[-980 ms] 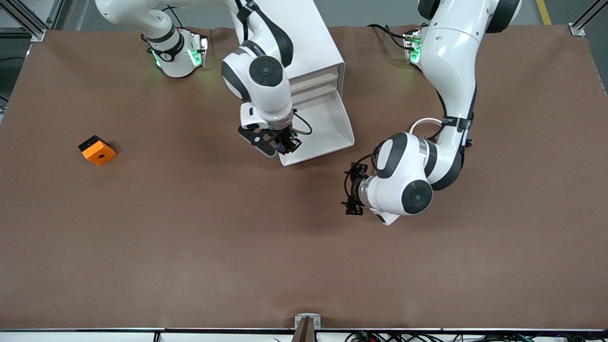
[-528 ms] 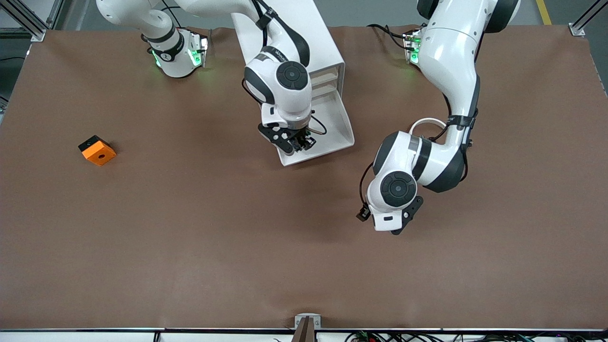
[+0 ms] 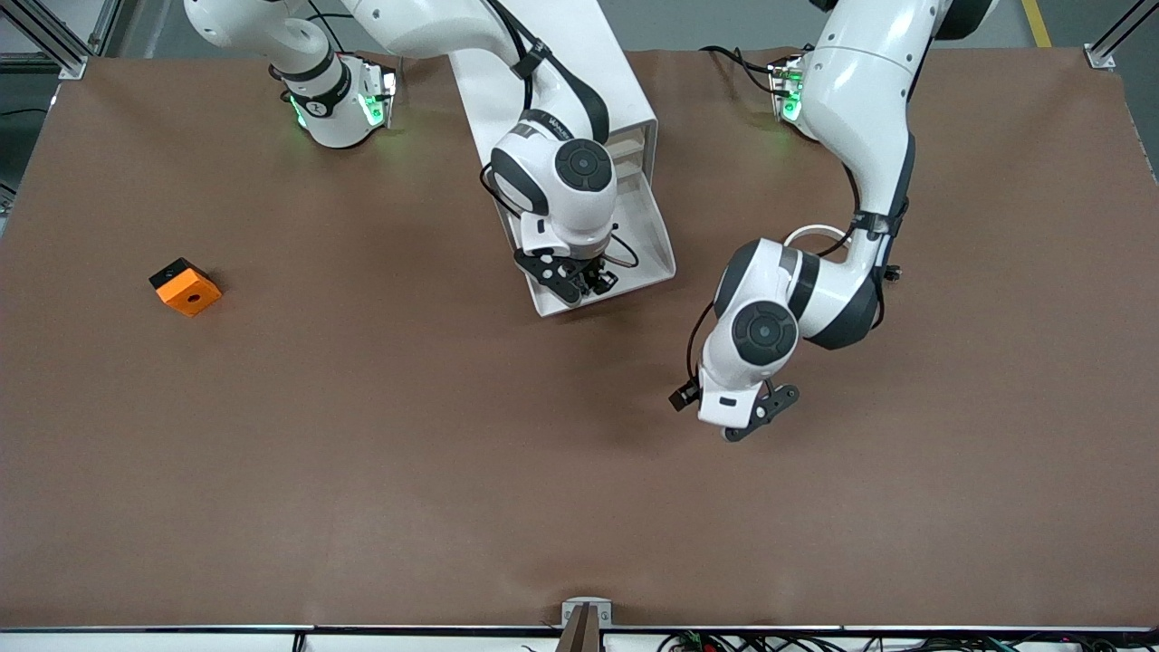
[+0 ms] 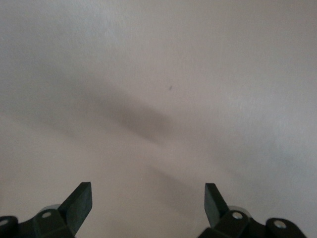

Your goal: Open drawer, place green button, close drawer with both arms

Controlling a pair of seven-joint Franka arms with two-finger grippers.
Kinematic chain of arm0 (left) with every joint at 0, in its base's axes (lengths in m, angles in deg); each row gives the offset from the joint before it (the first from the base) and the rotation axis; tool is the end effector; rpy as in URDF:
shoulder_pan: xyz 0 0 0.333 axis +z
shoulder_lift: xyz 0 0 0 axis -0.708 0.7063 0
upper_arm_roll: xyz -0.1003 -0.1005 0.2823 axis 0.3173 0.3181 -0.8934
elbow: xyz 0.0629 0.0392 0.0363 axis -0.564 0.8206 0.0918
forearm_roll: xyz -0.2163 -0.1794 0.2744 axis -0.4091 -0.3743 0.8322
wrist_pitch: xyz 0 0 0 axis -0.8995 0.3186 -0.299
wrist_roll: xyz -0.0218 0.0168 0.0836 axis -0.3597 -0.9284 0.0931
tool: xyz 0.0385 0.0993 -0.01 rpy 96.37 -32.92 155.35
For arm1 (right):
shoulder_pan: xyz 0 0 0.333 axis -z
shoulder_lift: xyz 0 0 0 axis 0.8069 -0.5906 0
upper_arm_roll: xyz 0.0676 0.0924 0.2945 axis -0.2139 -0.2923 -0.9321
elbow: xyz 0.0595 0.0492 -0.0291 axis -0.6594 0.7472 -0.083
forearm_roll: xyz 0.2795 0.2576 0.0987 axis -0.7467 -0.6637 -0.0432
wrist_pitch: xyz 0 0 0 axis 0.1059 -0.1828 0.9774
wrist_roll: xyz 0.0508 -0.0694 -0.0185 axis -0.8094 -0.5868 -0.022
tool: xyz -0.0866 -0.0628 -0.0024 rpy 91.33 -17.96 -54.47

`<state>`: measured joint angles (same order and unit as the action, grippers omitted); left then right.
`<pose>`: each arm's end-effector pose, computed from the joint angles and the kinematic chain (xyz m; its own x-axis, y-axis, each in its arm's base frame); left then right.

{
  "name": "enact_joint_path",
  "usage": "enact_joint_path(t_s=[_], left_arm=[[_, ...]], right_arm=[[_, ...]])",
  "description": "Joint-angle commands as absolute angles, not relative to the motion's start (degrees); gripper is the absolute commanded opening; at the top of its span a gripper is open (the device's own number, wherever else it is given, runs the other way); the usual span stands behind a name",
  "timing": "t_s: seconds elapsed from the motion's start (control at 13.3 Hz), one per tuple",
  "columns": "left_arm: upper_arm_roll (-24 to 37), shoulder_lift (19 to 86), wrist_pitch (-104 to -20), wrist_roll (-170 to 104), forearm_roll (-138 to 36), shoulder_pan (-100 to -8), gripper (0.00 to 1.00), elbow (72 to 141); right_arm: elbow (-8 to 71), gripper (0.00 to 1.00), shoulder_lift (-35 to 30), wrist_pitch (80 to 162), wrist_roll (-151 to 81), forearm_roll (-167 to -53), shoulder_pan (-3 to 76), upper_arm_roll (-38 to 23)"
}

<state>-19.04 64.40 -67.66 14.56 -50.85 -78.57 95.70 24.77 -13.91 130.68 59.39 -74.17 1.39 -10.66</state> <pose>0.6178 -0.3262 0.2624 0.8521 0.5187 -0.0700 0.5187 -0.8547 -0.0190 0.4423 0.5310 0.2710 0.7691 -0.6390 0.0134 -0.6390 -0.7685 0.0316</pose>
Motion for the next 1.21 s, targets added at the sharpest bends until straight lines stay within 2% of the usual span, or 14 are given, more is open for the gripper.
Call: enact_joint_path(t_s=[0.0,0.08,0.23,0.38,0.6,0.9,1.13], left_arm=[[-16.9,57.81,-71.9,13.11,-49.63,-78.64,1.0,106.67],[-16.63,57.11,-72.43,12.85,-49.54,-78.64,1.0,108.69],[-16.37,55.79,-75.84,11.27,-49.63,-78.47,1.0,112.91],[-15.06,55.7,-76.21,11.26,-49.63,-78.64,1.0,113.62],[-12.24,56.75,-76.65,11.26,-50.33,-78.03,1.0,113.54],[-9.08,59.48,-77.97,11.53,-52.96,-78.46,1.0,113.01],[-6.1,59.57,-77.71,14.42,-53.05,-79.08,1.0,113.01]], right_arm=[[22.77,0.27,-15.06,129.92,59.47,-74.35,0.62,-10.08],[22.77,0.99,-15.06,129.92,59.81,-74.26,0.71,-10.08],[22.59,1.0,-15.06,129.83,59.11,-73.82,0.71,-10.08],[20.67,1.0,-15.06,129.04,56.93,-74.08,1.32,-10.08],[17.42,1.0,-14.71,123.35,49.29,-74.08,3.69,-9.9],[12.67,1.0,-13.48,113.24,33.94,-73.82,11.06,-9.64],[12.13,1.0,-9.1,107.26,19.34,-73.55,19.23,-9.46]])
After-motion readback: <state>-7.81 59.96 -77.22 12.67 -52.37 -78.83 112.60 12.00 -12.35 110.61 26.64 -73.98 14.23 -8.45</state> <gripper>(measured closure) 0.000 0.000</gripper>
